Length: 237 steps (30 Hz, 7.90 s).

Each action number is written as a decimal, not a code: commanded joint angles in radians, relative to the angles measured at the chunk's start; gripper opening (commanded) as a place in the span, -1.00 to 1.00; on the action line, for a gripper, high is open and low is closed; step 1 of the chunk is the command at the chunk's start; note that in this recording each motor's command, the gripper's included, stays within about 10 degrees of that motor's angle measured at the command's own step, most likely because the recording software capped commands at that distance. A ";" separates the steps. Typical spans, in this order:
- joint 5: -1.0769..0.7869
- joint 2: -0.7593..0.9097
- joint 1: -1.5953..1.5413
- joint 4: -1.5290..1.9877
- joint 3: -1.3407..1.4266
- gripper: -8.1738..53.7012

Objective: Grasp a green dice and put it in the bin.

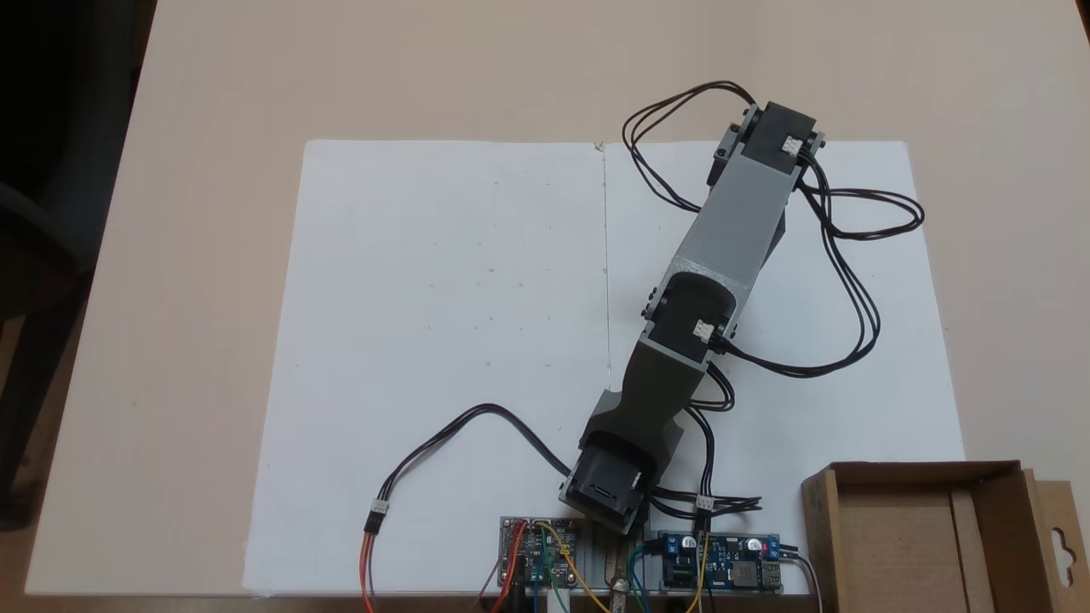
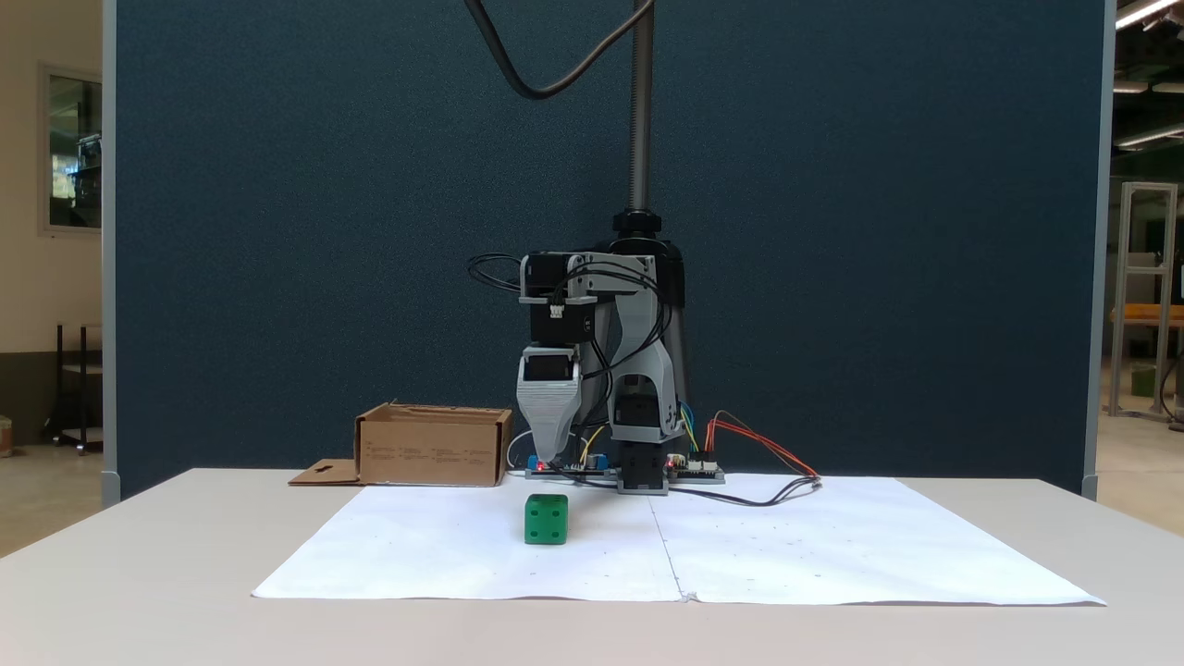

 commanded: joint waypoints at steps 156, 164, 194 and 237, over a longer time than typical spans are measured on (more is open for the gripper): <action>-0.015 -0.103 1.270 -0.063 -0.506 -0.36; -0.021 -0.089 1.293 -0.170 -0.239 0.43; 0.408 0.423 0.485 -0.387 -0.199 0.52; 0.476 0.928 -0.400 -1.136 1.011 0.67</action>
